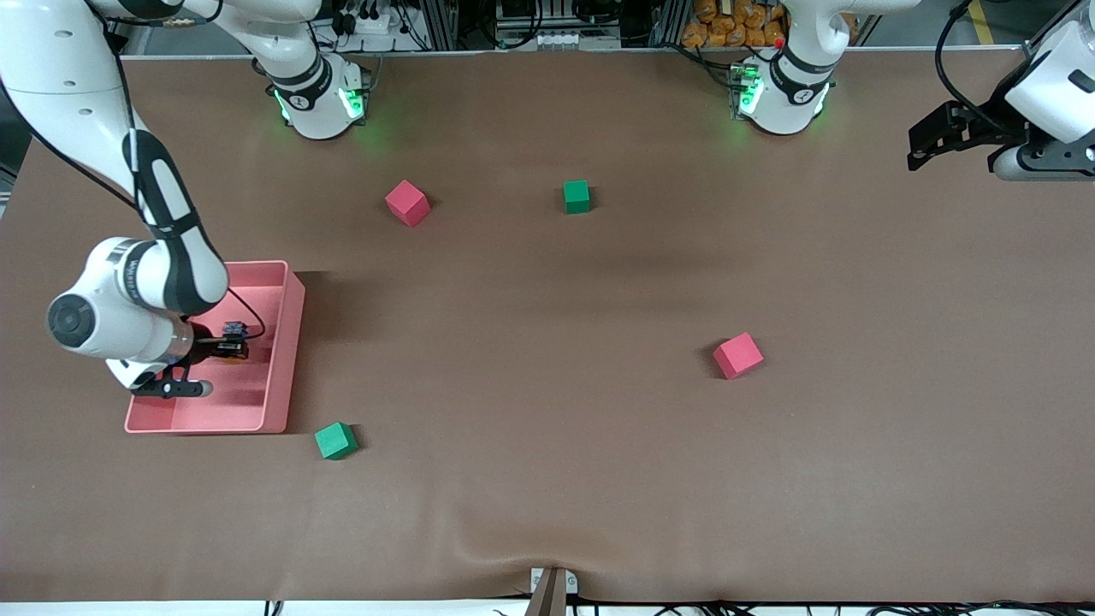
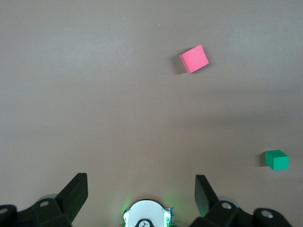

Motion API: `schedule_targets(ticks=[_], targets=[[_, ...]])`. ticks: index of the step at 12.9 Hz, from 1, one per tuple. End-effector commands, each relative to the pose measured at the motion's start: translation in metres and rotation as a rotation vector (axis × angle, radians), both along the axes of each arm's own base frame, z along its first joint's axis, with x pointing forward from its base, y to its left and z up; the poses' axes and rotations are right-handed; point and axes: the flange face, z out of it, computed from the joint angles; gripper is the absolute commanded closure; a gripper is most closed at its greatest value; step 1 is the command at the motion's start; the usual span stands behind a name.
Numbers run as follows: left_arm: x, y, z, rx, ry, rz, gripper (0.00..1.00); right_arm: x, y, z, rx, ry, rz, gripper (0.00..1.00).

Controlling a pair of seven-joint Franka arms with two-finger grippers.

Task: Place and upright button with both arms
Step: 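Lower the right gripper into the tray and grasp the yellow button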

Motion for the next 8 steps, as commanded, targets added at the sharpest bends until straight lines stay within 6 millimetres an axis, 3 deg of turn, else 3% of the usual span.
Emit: schedule_targets(ticks=[1,2,4,6,7,8], targets=[[0.000,0.000,-0.001,-0.007,0.000,-0.018,0.00,0.033,0.000,0.072,0.048,0.058,0.011,1.00],[0.000,-0.001,-0.003,-0.007,0.003,-0.019,0.00,0.042,0.007,0.098,0.053,0.077,0.020,1.00],[0.001,-0.001,-0.004,-0.008,0.006,-0.020,0.00,0.058,0.045,0.144,0.041,0.093,-0.006,1.00],[0.001,-0.001,-0.004,-0.006,0.006,-0.019,0.00,0.067,0.125,0.181,0.094,0.103,-0.061,1.00],[0.001,-0.001,-0.004,-0.006,0.006,-0.019,0.00,0.070,0.157,0.191,0.126,0.088,-0.106,1.00],[0.001,-0.001,-0.004,-0.006,0.006,-0.019,0.00,0.070,0.204,0.198,0.162,0.082,-0.107,1.00]])
